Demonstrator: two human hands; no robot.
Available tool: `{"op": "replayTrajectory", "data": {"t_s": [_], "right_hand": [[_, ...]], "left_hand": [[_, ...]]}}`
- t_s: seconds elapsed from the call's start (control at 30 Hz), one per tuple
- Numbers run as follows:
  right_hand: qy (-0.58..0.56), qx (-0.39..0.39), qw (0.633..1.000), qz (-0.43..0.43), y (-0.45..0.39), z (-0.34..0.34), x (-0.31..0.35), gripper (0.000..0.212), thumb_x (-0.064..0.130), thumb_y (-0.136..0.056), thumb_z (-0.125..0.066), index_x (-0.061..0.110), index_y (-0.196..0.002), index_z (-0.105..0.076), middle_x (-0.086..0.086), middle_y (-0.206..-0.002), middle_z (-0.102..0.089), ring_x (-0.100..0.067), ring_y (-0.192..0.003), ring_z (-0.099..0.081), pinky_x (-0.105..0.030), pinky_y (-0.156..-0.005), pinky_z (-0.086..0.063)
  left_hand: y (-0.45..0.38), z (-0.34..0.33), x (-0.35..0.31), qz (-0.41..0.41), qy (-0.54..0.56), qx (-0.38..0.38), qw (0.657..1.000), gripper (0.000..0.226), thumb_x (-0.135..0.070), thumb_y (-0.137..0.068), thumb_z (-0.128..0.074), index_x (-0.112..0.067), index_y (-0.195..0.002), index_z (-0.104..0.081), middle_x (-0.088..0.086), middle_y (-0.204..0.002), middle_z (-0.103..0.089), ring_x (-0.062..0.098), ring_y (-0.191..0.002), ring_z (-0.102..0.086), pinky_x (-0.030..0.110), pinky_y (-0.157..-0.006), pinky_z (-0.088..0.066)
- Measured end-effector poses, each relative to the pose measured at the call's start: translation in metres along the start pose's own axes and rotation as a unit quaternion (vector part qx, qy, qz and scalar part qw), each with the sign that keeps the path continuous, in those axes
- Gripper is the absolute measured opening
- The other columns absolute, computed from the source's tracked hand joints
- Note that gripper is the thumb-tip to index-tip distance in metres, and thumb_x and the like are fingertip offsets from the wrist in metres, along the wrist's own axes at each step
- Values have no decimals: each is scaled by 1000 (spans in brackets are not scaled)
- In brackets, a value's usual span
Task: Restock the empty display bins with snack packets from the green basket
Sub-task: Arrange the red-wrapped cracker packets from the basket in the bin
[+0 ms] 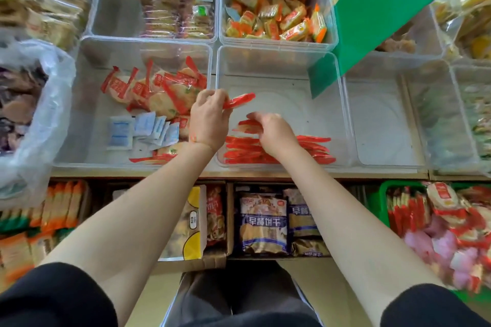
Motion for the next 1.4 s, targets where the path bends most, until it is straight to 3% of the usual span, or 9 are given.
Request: {"op": "replayTrajectory", "data": {"t_s": [0.17,0.27,0.37,0.47,0.53,0.7,1.03,1.23,1.4], "right_hand": [[53,162,985,-34,-8,-28,9,60,4,-93,-46,27,-148,-44,-5,-145,-52,-26,-126,-54,-30,-98,-44],[24,27,999,-22,-13,8,0,30,15,-92,-49,15,-118,-63,-7,-118,-66,-28,-106,-61,-33,-80,-51],[1,-129,992,11,-8,47,1,29,21,-91,-60,16,-117,-48,-4,-111,-56,-18,-86,-54,-26,-60,-38],[0,-78,992,98,-20,36,21,60,23,-87,-70,29,-140,-43,-4,-130,-49,-17,-101,-51,-33,-75,-47],[7,-35,992,120,-32,18,26,42,18,-91,-63,25,-131,-59,-6,-119,-58,-26,-105,-57,-37,-83,-49],[58,43,997,-7,-46,-17,-7,48,3,-93,-47,27,-131,-62,-3,-128,-62,-26,-119,-57,-35,-97,-45],[29,195,979,-45,-37,-39,-5,49,27,-98,-31,29,-143,-51,-1,-151,-46,-25,-139,-40,-38,-112,-33],[-2,107,993,-54,-19,-30,0,57,29,-99,-42,18,-154,-30,-13,-156,-30,-31,-140,-37,-37,-111,-31],[-32,38,998,-42,19,1,-5,54,18,-98,-44,17,-151,-37,-8,-154,-37,-26,-135,-43,-36,-109,-35]], "left_hand": [[-2,-10,2,-30,-62,16,998,11,-12,-89,-63,-10,-99,-64,4,-94,-71,35,-116,-51,46,-81,-48],[-3,-12,2,-44,-90,15,995,14,-13,-88,-64,-14,-101,-68,2,-96,-71,36,-115,-52,44,-77,-48],[-2,-13,2,-53,-101,9,993,13,-13,-86,-65,-15,-98,-69,2,-94,-71,36,-113,-54,42,-72,-49],[-2,-13,0,-64,-112,0,992,13,-13,-85,-66,-15,-97,-70,2,-91,-70,37,-110,-55,42,-71,-49],[-2,-13,0,-57,-114,-1,992,20,-8,-84,-65,-13,-103,-69,4,-93,-71,38,-111,-55,42,-74,-50],[-1,-12,-4,-21,-87,25,996,53,4,-83,-51,-7,-135,-54,10,-100,-70,39,-117,-50,49,-84,-48],[-2,-12,-2,-28,-85,5,996,50,9,-79,-52,-4,-127,-61,10,-100,-72,42,-112,-53,50,-81,-50],[-2,-17,1,-38,-102,18,994,46,3,-84,-47,-4,-128,-59,12,-105,-71,42,-117,-51,50,-85,-47],[13,-19,-9,-27,-137,74,987,48,-11,-90,-51,-10,-138,-50,15,-146,-48,36,-139,-35,51,-111,-28]]}}
Point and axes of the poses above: each hand's wrist, its own y-axis away from the middle knuckle, its own z-axis out of the back of the hand, x = y × z, the point moved 8 cm from there along -y, towards the middle knuckle
